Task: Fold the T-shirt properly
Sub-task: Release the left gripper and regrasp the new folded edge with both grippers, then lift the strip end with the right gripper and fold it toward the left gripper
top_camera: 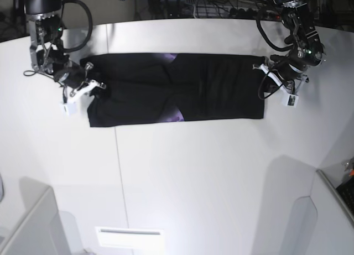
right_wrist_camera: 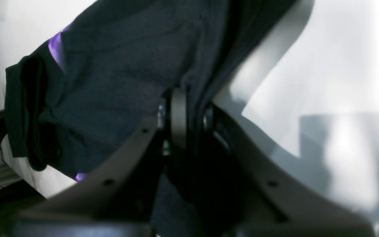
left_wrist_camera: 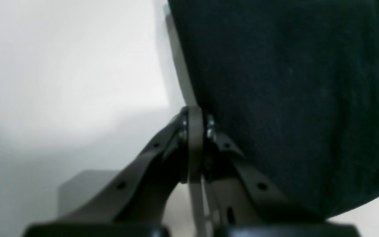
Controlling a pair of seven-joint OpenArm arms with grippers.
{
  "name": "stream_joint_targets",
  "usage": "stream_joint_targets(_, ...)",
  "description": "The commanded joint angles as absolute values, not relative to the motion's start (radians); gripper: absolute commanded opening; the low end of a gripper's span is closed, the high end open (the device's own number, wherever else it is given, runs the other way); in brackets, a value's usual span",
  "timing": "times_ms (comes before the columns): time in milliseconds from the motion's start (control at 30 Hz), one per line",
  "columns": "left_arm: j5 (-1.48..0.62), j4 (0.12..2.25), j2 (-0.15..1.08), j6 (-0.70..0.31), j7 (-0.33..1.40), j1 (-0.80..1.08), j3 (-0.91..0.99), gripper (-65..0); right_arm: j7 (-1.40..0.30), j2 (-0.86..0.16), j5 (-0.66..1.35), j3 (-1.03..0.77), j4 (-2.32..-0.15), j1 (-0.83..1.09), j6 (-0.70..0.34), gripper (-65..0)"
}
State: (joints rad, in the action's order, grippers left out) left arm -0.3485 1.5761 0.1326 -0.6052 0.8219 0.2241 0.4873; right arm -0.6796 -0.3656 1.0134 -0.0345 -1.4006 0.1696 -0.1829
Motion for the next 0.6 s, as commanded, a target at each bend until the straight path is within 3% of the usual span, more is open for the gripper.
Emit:
stream_joint_targets(0, -0.331, 1.586, 0.136, -0.601, 0.848, 0.234, 0.486, -65.0, -0.693, -0.38, 0.99, -0.038, -1.408, 0.159, -0.163, -65.0)
stream_joint_targets(133, -0.335, 1.583, 0.119, -0.601, 0.849, 0.234, 0.483, -65.0, -0.693, -0.381, 0.987, -0.038, -1.409, 0.147, -0.162, -65.0)
stream_joint_targets(267, -0.331, 1.583, 0.093, -0.601, 0.851, 0.232, 0.461, -65.0, -0.713, -0.371, 0.86, -0.038, -1.506, 0.148, -0.16, -65.0)
stream_joint_targets(567, -0.331, 1.584, 0.081, -0.601, 0.851, 0.229, 0.344, -65.0, -0.889, -0.211, 0.515, -0.041, -1.79, 0.154, -0.16, -65.0)
